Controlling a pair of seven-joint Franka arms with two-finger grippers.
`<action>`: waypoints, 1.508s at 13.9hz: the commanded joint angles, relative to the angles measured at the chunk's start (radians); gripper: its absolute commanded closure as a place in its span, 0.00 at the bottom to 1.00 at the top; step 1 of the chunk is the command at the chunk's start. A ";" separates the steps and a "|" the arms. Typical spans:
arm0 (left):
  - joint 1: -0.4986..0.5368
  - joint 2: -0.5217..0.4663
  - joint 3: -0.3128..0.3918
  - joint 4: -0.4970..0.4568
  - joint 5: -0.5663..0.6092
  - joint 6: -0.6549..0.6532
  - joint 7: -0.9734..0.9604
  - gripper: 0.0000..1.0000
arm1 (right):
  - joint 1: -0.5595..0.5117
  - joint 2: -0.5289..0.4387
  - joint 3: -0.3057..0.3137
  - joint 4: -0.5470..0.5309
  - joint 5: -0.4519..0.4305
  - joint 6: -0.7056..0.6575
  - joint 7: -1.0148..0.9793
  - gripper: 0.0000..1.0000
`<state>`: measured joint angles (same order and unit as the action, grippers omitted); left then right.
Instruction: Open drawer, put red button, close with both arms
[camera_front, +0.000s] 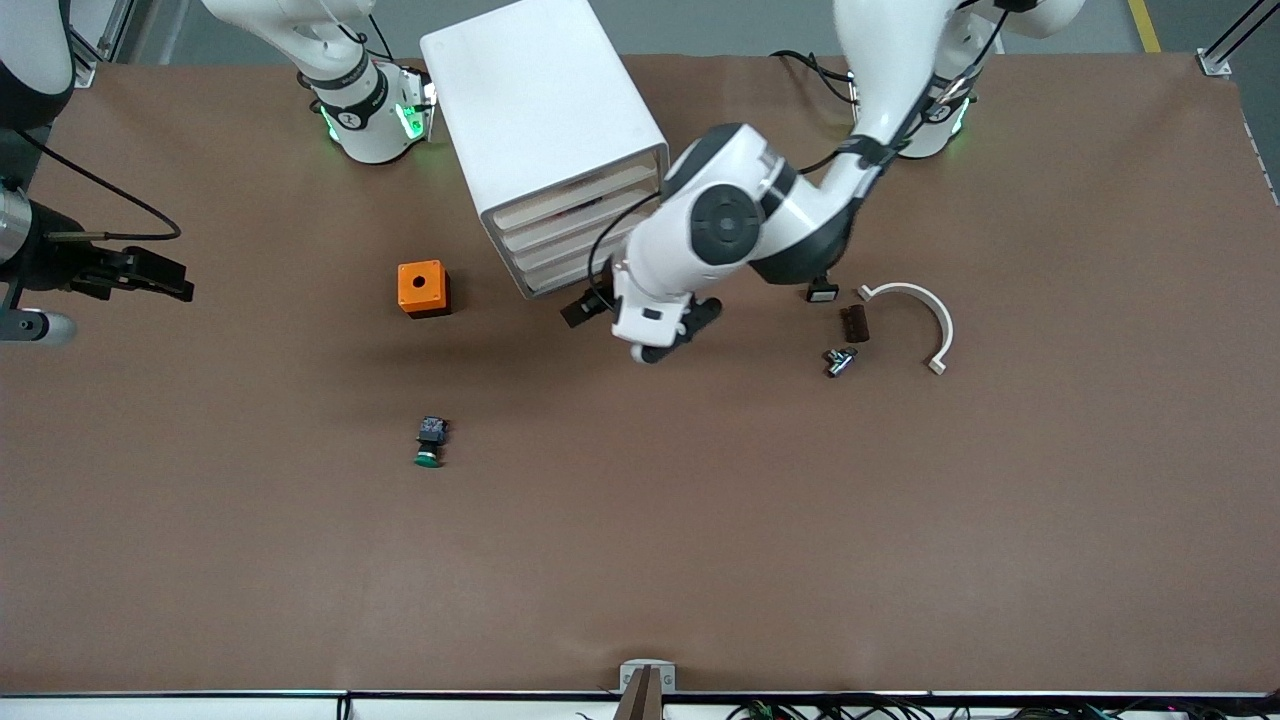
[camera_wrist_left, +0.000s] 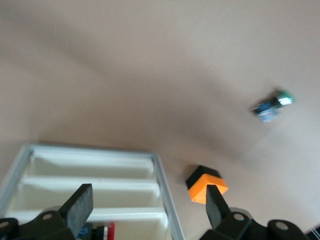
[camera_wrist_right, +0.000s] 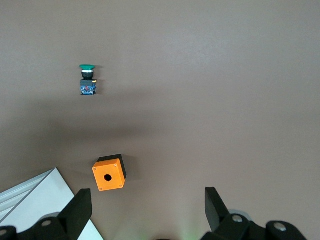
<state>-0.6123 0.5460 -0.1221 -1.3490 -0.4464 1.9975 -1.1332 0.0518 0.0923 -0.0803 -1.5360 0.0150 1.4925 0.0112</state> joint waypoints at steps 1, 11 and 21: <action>0.107 -0.160 -0.005 -0.105 0.009 -0.066 0.242 0.01 | -0.012 -0.009 0.011 -0.003 -0.012 0.000 0.003 0.00; 0.563 -0.505 -0.008 -0.309 0.330 -0.367 1.061 0.01 | -0.016 0.003 0.010 0.088 -0.016 -0.005 -0.001 0.00; 0.681 -0.525 -0.002 -0.291 0.416 -0.332 1.076 0.01 | -0.020 -0.008 0.008 0.039 -0.006 -0.063 0.001 0.00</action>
<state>0.0590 0.0424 -0.1153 -1.6266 -0.0527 1.6526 -0.0624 0.0474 0.0935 -0.0817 -1.4692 0.0127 1.4292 0.0114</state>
